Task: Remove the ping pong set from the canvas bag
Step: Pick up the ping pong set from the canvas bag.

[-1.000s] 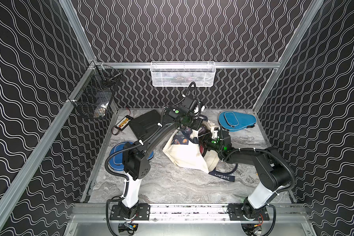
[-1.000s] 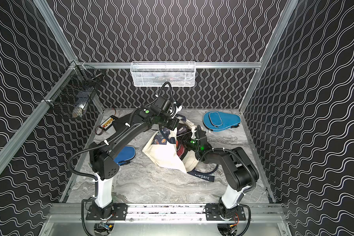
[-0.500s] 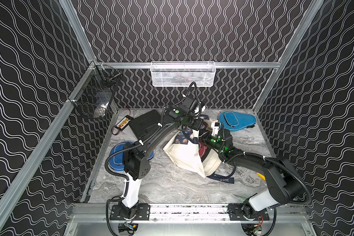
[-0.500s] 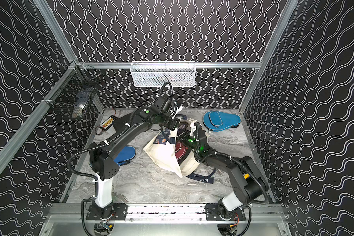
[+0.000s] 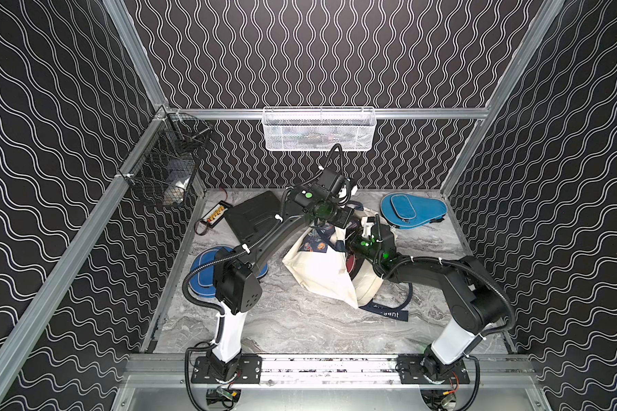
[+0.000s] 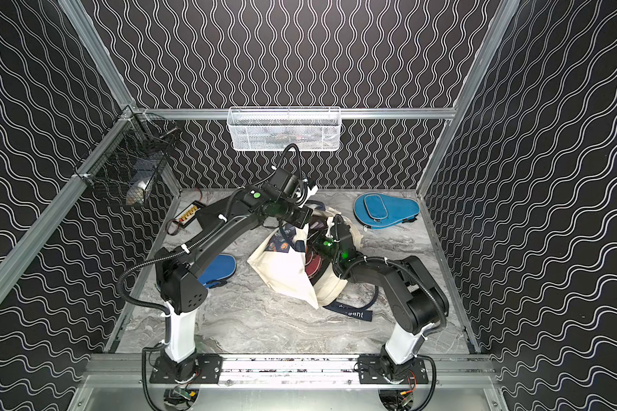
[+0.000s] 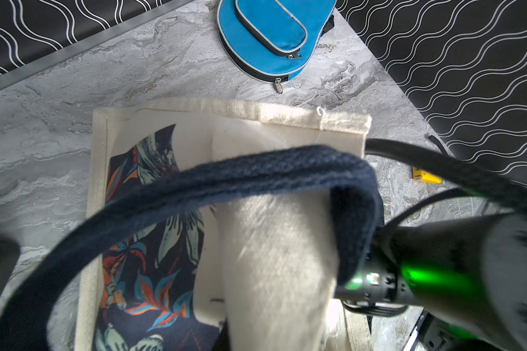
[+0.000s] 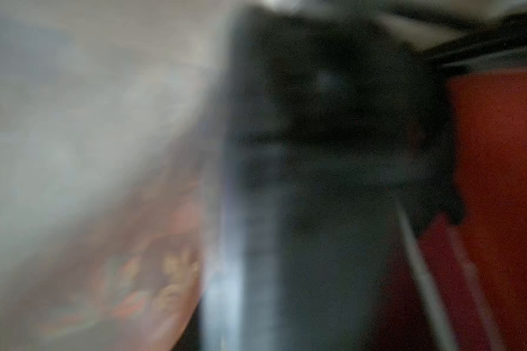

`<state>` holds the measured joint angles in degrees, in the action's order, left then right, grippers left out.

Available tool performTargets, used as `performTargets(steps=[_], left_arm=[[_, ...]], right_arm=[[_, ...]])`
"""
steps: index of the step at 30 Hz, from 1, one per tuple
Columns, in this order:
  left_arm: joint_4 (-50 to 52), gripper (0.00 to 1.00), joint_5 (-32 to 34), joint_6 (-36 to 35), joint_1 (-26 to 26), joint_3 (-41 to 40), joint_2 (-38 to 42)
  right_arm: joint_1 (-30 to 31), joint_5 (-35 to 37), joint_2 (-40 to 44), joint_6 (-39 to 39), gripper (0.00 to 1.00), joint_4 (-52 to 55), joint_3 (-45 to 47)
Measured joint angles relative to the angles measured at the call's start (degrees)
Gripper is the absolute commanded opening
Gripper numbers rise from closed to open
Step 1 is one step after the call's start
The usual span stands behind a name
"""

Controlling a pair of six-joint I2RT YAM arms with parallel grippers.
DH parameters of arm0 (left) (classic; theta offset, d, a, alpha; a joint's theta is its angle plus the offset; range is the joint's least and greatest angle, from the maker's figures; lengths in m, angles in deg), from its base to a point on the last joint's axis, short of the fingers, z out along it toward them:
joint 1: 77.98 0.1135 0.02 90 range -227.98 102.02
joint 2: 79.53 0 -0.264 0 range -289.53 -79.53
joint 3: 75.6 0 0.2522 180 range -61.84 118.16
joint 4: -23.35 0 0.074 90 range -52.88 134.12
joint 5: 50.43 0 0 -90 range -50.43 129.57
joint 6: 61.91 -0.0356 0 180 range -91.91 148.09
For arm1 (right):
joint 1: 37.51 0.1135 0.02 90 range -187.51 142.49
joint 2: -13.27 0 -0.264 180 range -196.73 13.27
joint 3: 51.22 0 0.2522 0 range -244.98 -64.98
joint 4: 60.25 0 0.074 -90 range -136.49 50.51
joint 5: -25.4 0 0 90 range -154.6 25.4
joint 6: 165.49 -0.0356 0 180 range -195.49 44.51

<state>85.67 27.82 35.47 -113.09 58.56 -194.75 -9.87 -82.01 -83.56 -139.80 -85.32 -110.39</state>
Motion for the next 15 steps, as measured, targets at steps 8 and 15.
performTargets(steps=[8, 15], left_arm=[[0.7, 0.00, 1.9, 0.0, 0.6, 1.7, 0.1], [1.2, 0.00, 2.8, 1.9, 4.5, 2.2, 0.1]], right_arm=[[0.1, 2.4, 10.3, 3.1, 0.11, 6.3, 2.5], [0.0, 5.9, 20.2, 6.8, 0.10, 12.6, 4.1]])
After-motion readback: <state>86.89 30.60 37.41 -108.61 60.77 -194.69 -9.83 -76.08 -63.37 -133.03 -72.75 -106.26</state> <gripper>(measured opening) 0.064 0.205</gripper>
